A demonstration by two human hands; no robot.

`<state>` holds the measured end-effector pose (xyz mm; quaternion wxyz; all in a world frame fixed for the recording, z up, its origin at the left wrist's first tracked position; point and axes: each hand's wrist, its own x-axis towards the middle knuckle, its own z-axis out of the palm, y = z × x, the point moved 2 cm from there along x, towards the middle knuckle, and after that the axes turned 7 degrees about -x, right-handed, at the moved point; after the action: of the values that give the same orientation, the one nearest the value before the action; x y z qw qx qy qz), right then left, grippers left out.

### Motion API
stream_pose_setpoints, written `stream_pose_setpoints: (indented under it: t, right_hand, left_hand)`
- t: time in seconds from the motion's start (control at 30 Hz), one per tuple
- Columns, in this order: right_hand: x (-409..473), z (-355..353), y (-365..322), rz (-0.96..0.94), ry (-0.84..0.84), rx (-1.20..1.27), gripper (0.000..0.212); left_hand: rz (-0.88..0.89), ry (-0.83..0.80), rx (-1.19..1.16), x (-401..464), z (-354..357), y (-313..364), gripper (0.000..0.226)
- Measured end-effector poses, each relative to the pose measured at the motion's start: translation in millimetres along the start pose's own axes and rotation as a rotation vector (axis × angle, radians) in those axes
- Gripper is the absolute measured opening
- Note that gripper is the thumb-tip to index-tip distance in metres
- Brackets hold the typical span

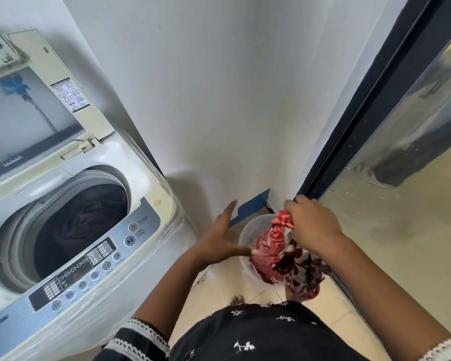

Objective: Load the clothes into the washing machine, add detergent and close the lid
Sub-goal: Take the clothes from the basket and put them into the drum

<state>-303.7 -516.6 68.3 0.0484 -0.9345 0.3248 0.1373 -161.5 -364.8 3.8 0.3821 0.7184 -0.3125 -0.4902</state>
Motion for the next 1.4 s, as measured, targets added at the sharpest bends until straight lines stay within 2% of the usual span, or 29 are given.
stream_pose_setpoints:
  t: [0.07, 0.1, 0.17, 0.2, 0.27, 0.33, 0.43, 0.5, 0.57, 0.63, 0.67, 0.73, 0.77, 0.8, 0.87, 0.9, 0.97, 1.0, 1.03, 1.1, 1.17, 1.2, 1.27, 1.33, 1.4]
  right_hand:
    - [-4, -27, -24, -0.108, 0.102, 0.214, 0.049]
    - [-6, -40, -34, -0.157, 0.139, 0.341, 0.054]
    - [-8, -58, -46, -0.237, 0.168, 0.537, 0.071]
    - [-9, -63, -47, -0.273, 0.168, 0.615, 0.078]
    - [-7, -62, -39, -0.338, 0.154, 0.838, 0.086]
    - [-6, -49, -21, -0.347, 0.129, 0.999, 0.098]
    - [-4, -18, -4, -0.282, 0.059, 0.864, 0.122]
    - [-5, 1, -10, -0.301, -0.012, 0.884, 0.128]
    - [-5, 13, -23, -0.334, -0.015, 0.955, 0.116]
    - [-4, 20, -30, -0.307, 0.006, 0.993, 0.099]
    - [-3, 23, -29, -0.291, 0.015, 0.99, 0.091]
    - [1, 25, -22, -0.233, 0.021, 0.894, 0.078]
    - [4, 25, -16, -0.192, 0.023, 0.788, 0.076]
    - [8, 24, -9, -0.158, 0.018, 0.653, 0.079]
    - [16, 14, 1, -0.12, -0.06, 0.34, 0.079]
    - [18, 7, 3, -0.102, -0.107, 0.189, 0.073]
    - [21, -7, -3, -0.111, -0.163, -0.056, 0.061]
    - [20, -16, -13, -0.139, -0.173, -0.134, 0.056]
    - [18, -23, -24, -0.176, -0.164, -0.18, 0.051]
    - [14, -36, -44, -0.266, -0.094, -0.166, 0.055]
    - [14, -47, -49, -0.3, -0.055, 0.104, 0.086]
    - [13, -51, -47, -0.309, -0.057, 0.321, 0.097]
    - [13, -50, -36, -0.338, 0.029, 0.721, 0.104]
    - [14, -40, -22, -0.346, 0.146, 0.898, 0.108]
    - [15, -21, -12, -0.34, 0.105, 0.977, 0.118]
  left_hand:
    - [0.07, -0.075, 0.007, 5, 18, 6, 0.114]
    - [0.113, -0.092, -0.047, 11, 26, 5, 0.092]
    - [0.183, -0.052, -0.111, 12, 37, 12, 0.033]
    - [0.195, 0.004, -0.177, 8, 37, 15, 0.022]
    - [0.179, 0.099, -0.456, 4, 32, 21, 0.025]
    - [0.16, 0.112, -0.827, 0, 19, 25, 0.04]
    - [0.112, 0.243, -1.174, -6, -3, 37, 0.022]
    - [0.026, 0.227, -1.215, -13, 2, 50, 0.04]
    - [-0.14, 0.225, -1.177, -19, 12, 54, 0.058]
    - [-0.252, 0.193, -1.172, -17, 16, 50, 0.059]
    - [-0.252, 0.179, -1.155, -12, 14, 43, 0.055]
    - [-0.182, 0.204, -1.038, 1, 7, 26, 0.04]
    - [-0.129, 0.211, -0.914, 6, 3, 17, 0.031]
    - [-0.072, 0.216, -0.763, 9, 1, 11, 0.033]
    - [0.029, 0.327, -0.422, 9, -2, 0, 0.081]
    - [0.098, 0.393, -0.174, 8, -3, -4, 0.105]
    - [0.351, 0.445, 0.432, 3, 4, -1, 0.122]
    - [0.472, 0.385, 0.629, -1, 13, 5, 0.123]
    - [0.515, 0.284, 0.664, -6, 24, 14, 0.124]
    - [0.498, 0.167, 0.426, -7, 35, 24, 0.131]
    - [0.524, 0.239, 0.177, -2, 24, 26, 0.128]
    - [0.537, 0.279, 0.033, 2, 15, 24, 0.122]
    - [0.561, 0.308, -0.32, 7, -5, 20, 0.106]
    - [0.525, 0.332, -0.652, 3, -20, 23, 0.095]
    - [0.446, 0.374, -0.936, 1, -31, 26, 0.077]
